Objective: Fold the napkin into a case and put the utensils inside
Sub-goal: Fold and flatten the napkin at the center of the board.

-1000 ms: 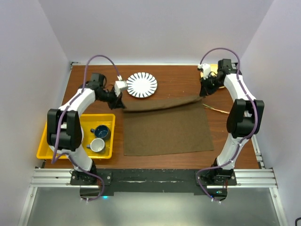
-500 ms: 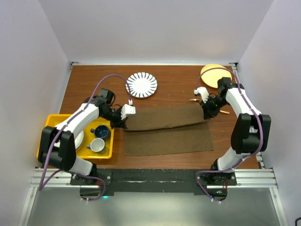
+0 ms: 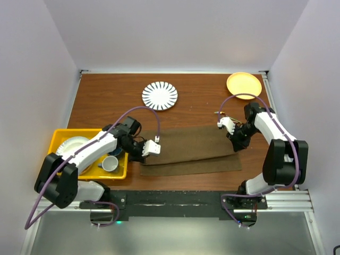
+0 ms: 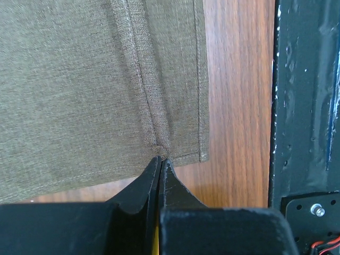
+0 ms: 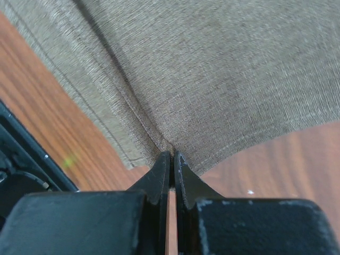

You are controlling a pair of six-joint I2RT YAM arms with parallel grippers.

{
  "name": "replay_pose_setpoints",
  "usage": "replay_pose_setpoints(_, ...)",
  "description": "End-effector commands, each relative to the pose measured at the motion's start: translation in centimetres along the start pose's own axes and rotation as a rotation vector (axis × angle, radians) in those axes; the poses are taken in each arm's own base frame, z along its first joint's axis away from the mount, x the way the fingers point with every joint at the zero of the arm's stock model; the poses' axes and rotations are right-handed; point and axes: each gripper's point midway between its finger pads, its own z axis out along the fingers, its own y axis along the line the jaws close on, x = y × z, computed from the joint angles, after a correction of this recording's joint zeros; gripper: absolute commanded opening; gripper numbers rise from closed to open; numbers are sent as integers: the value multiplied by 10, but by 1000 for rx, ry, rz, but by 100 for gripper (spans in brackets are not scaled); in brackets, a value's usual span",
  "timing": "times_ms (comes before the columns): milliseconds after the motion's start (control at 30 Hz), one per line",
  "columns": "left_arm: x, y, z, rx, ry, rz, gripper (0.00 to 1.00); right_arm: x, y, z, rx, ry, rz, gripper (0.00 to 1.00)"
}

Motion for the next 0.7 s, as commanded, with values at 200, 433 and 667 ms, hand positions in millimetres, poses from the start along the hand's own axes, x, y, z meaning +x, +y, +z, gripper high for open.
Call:
replay_pose_setpoints(200, 5, -2, 7, -20, 47, 39, 0, 18, 13, 4, -10, 79, -90, 0)
replay_pose_setpoints(433, -14, -2, -7, -34, 16, 57, 0, 8, 17, -17, -7, 59, -120, 0)
replay_pose_setpoints(667, -21, -8, -15, -23, 11, 73, 0, 20, 33, -21, -35, 99, -141, 0)
